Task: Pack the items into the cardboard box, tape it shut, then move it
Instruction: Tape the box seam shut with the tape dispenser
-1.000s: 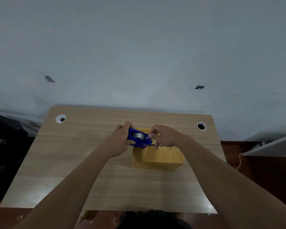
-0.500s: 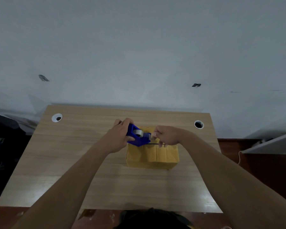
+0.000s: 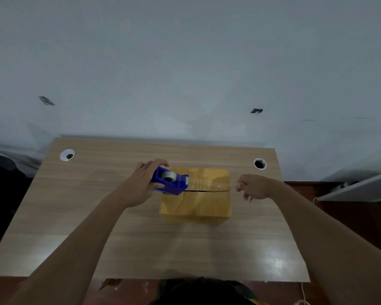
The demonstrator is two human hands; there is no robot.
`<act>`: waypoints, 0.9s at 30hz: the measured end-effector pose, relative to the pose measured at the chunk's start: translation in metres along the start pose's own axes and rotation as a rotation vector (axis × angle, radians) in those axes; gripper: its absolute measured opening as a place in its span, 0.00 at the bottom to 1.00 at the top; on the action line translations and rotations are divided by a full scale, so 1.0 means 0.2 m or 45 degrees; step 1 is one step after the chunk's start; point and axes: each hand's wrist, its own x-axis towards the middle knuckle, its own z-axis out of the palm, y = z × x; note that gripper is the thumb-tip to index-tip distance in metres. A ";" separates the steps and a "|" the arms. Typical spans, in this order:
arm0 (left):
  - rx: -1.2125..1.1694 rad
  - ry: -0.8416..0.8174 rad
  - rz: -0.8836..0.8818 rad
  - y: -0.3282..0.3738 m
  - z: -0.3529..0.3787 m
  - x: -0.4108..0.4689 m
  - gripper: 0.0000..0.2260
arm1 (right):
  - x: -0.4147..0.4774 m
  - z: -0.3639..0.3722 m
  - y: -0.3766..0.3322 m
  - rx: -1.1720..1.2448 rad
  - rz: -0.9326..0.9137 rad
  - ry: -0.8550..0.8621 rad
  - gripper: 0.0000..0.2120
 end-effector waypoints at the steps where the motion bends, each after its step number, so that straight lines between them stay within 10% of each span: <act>1: 0.029 -0.006 0.015 -0.01 0.00 0.00 0.23 | 0.00 0.00 0.01 -0.003 0.008 0.003 0.12; 27: 0.123 0.144 0.106 0.05 0.07 -0.05 0.21 | 0.10 0.13 0.06 0.015 -0.084 0.287 0.11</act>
